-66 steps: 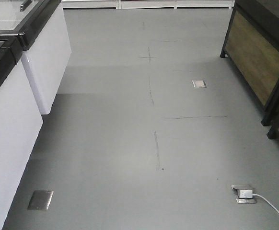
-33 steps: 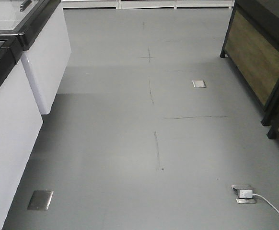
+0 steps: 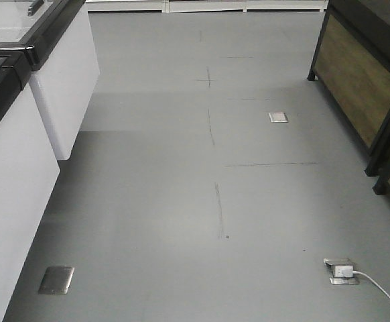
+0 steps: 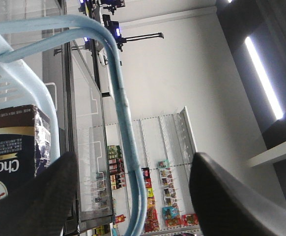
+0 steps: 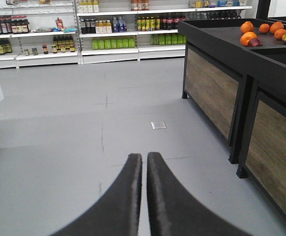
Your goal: Left arm holds basket, right arm returns cookies
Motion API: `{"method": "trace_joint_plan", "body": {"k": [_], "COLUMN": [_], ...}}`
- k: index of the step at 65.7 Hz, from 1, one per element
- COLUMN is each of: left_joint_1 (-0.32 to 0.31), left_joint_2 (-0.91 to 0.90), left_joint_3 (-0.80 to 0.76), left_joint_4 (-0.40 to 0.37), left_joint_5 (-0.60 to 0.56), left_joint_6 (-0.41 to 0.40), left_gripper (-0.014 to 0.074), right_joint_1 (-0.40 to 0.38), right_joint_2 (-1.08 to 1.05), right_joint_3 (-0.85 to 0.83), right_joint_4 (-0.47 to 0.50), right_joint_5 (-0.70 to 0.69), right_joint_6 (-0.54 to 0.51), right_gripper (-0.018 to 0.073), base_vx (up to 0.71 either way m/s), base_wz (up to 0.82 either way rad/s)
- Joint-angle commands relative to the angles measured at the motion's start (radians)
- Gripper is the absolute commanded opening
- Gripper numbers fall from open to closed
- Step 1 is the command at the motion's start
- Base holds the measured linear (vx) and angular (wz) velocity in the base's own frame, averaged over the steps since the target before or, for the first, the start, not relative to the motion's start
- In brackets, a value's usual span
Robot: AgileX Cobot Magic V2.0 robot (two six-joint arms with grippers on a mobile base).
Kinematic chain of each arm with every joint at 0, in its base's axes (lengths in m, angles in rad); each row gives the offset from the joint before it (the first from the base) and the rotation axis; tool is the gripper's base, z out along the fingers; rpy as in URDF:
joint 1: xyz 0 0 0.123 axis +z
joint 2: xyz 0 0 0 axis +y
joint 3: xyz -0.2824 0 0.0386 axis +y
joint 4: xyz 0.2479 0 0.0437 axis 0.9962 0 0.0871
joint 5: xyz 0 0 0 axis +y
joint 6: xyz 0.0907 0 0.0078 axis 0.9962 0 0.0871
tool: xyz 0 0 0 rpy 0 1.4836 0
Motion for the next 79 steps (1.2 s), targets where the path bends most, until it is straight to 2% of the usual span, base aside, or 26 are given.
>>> {"method": "trace_joint_plan", "body": {"k": [1, 27, 48, 63, 79], "left_joint_1": [-0.002, -0.002, -0.002, -0.002, -0.002], "left_joint_2": [0.004, 0.044, 0.103, 0.142, 0.162], "left_joint_3": [-0.024, -0.026, -0.026, -0.115, -0.158], "left_joint_4": [0.027, 0.067, 0.179, 0.248, 0.247], "left_joint_5": [-0.105, -0.154, -0.226, -0.221, -0.158], "left_joint_6": [-0.044, -0.165, -0.346, -0.361, -0.361], "left_gripper": [0.0464, 0.0464, 0.0464, 0.0464, 0.0464], "right_joint_1": [-0.006, -0.006, -0.006, -0.006, -0.006], "right_joint_2": [-0.012, -0.012, -0.012, -0.012, -0.012], "right_joint_3": [0.018, 0.018, 0.018, 0.018, 0.018], "right_joint_4": [-0.004, -0.004, -0.004, -0.004, -0.004], "right_joint_5": [-0.073, -0.076, -0.076, -0.076, -0.076], "right_joint_6": [-0.003, -0.003, -0.003, -0.003, -0.003], "right_gripper": [-0.0011, -0.0011, -0.0011, -0.0011, -0.0011], "base_vx": [0.00, 0.00, 0.00, 0.00, 0.00], "base_wz": [0.00, 0.00, 0.00, 0.00, 0.00]}}
